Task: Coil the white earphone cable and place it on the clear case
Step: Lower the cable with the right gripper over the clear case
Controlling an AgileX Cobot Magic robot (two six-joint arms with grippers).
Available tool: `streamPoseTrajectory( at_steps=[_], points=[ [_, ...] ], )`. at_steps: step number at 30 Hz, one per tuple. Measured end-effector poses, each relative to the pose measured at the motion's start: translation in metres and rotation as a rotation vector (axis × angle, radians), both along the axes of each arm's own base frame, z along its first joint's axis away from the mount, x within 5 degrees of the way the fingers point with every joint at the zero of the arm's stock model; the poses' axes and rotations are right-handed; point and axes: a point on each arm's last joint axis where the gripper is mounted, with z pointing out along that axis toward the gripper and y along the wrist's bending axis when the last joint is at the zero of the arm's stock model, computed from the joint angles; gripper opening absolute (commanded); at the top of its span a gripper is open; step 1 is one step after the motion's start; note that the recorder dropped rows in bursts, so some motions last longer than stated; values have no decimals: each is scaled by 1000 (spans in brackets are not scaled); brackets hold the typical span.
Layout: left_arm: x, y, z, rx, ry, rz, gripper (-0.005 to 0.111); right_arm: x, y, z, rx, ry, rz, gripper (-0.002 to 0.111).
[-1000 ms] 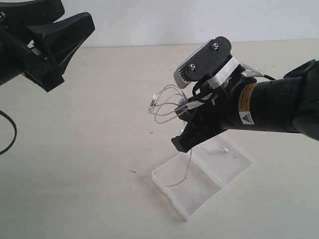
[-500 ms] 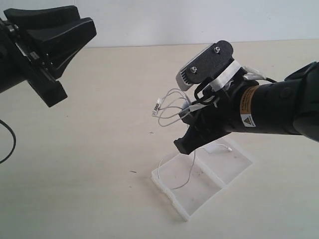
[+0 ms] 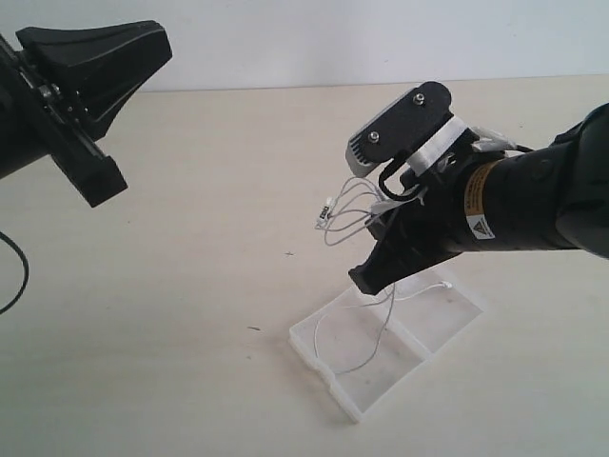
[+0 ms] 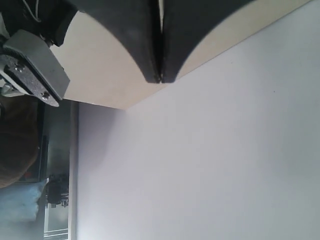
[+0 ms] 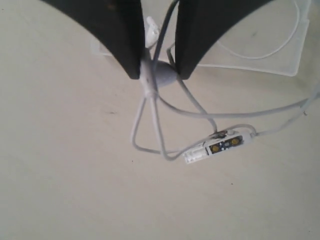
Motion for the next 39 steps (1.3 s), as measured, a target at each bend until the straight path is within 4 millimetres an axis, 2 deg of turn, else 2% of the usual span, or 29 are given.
streamPoseTrajectory(
  at_steps=[5, 9, 13, 22, 25, 33, 39],
  points=[
    [-6, 0, -10, 21, 28, -22, 0, 1, 5, 4, 70, -24, 16, 0],
    [-22, 2, -11, -24, 3, -59, 0, 1, 7, 5, 89, -31, 22, 0],
    [-42, 6, -12, -88, -9, -95, 0, 1, 7, 5, 91, -31, 21, 0],
    [-88, 17, -33, -193, 11, -140, 0, 1, 7, 5, 92, -31, 21, 0],
    [-113, 22, -42, -236, -29, -179, 0, 1, 7, 5, 94, -32, 22, 0],
    [-129, 15, -47, -103, -89, -314, 0, 1, 8, 5, 104, -29, 16, 0],
    [-132, 12, -50, -59, -93, -356, 0, 1, 6, 4, 110, -11, -12, 0]
  ],
)
